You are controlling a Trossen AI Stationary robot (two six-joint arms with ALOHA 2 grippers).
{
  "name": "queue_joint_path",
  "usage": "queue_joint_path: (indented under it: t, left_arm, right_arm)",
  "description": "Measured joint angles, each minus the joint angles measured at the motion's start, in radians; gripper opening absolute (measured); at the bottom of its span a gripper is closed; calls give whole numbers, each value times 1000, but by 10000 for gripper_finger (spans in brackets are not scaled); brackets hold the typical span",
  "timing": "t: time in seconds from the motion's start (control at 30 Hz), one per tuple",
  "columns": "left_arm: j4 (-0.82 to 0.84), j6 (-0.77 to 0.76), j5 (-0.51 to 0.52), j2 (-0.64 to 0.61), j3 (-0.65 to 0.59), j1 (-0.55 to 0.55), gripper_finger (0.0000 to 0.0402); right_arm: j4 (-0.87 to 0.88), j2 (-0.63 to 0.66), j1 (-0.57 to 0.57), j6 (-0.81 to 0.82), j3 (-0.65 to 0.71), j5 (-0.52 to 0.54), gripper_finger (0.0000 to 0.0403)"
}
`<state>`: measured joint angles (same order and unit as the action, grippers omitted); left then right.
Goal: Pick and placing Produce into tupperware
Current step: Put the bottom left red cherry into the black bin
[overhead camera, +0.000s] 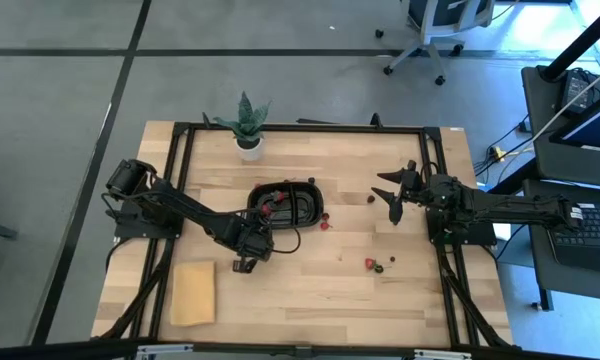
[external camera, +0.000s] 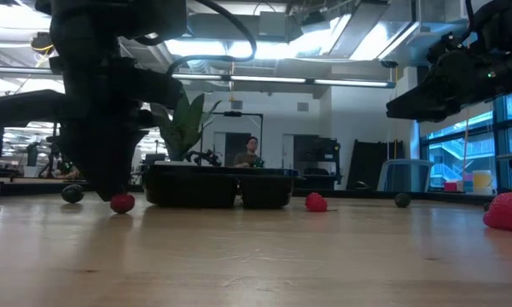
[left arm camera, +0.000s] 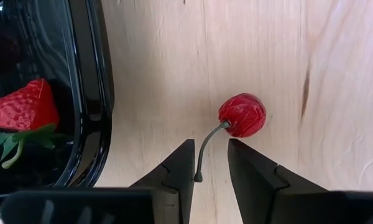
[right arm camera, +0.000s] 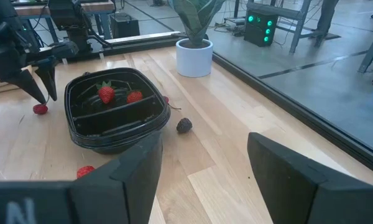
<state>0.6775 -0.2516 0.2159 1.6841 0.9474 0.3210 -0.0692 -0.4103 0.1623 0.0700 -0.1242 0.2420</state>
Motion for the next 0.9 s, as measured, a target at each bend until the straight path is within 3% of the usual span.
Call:
queue_joint_path:
  t: [0.9]
  left_arm:
    - [64, 0, 0, -4, 67, -2, 89]
  right_arm:
    - [0, 0, 0, 0, 0, 0, 238]
